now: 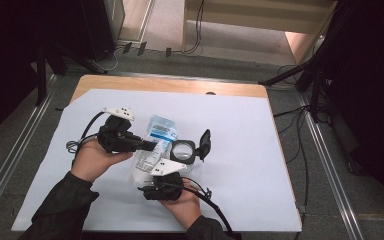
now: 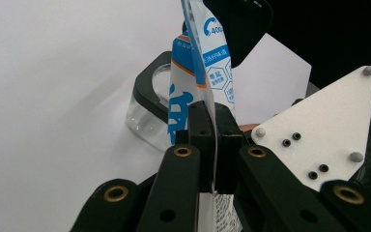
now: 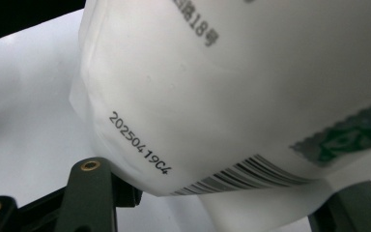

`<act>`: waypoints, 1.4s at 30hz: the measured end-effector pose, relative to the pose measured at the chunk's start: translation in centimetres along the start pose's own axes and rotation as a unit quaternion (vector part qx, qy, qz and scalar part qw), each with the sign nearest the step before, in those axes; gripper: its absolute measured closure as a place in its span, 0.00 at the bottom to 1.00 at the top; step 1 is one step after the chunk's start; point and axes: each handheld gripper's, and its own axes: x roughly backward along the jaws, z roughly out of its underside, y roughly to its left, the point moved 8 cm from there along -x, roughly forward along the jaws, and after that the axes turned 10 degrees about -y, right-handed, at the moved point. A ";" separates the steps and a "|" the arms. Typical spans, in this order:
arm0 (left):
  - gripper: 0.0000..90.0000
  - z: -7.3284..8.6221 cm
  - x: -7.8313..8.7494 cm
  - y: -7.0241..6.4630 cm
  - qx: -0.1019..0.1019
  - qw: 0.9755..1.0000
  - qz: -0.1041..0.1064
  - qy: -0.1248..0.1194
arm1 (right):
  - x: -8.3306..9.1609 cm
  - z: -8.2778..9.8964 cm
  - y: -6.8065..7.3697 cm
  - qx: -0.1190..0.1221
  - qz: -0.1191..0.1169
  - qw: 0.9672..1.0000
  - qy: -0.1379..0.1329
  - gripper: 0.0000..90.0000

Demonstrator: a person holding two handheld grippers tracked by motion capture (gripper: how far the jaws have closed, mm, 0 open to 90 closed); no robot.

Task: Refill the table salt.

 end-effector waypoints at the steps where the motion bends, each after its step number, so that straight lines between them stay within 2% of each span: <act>1: 1.00 -0.1 0.0 0.0 0.000 1.000 0.002 -0.001 | 0.1 0.0 0.0 -0.003 0.001 1.000 -0.001 0.47; 6: 1.00 -0.3 -0.4 0.2 0.000 1.000 0.002 0.000 | 0.4 -0.2 0.1 -0.019 -0.007 1.000 -0.006 0.49; 9: 1.00 -0.3 -0.8 0.2 0.003 1.000 0.005 0.005 | 0.5 0.0 0.2 -0.017 -0.012 1.000 -0.002 0.49; 16: 1.00 -0.5 -1.4 0.2 0.007 1.000 0.009 0.008 | 0.7 0.2 0.0 -0.018 -0.005 1.000 -0.005 0.49; 21: 1.00 -0.5 -1.8 0.5 0.010 1.000 0.002 0.009 | 1.0 0.3 -0.3 -0.021 0.005 1.000 -0.007 0.57; 26: 1.00 -0.4 -2.0 0.3 0.011 1.000 -0.001 0.011 | 1.0 0.5 -0.4 -0.029 0.010 1.000 -0.008 0.58; 27: 1.00 -0.3 -2.1 0.3 0.013 1.000 0.004 0.010 | 1.0 0.6 -0.4 -0.031 0.010 0.999 -0.011 0.58; 36: 0.95 0.4 -1.3 0.0 0.011 1.000 0.002 0.017 | 1.1 0.5 -0.2 -0.046 0.005 0.999 -0.020 0.60; 39: 0.93 0.6 -0.9 -0.3 0.011 1.000 0.011 0.019 | 1.1 0.5 -0.1 -0.046 0.001 0.999 -0.020 0.60; 42: 0.98 0.6 -0.7 -0.1 0.010 1.000 0.001 0.021 | 1.0 0.5 0.2 -0.044 -0.003 0.999 -0.022 0.60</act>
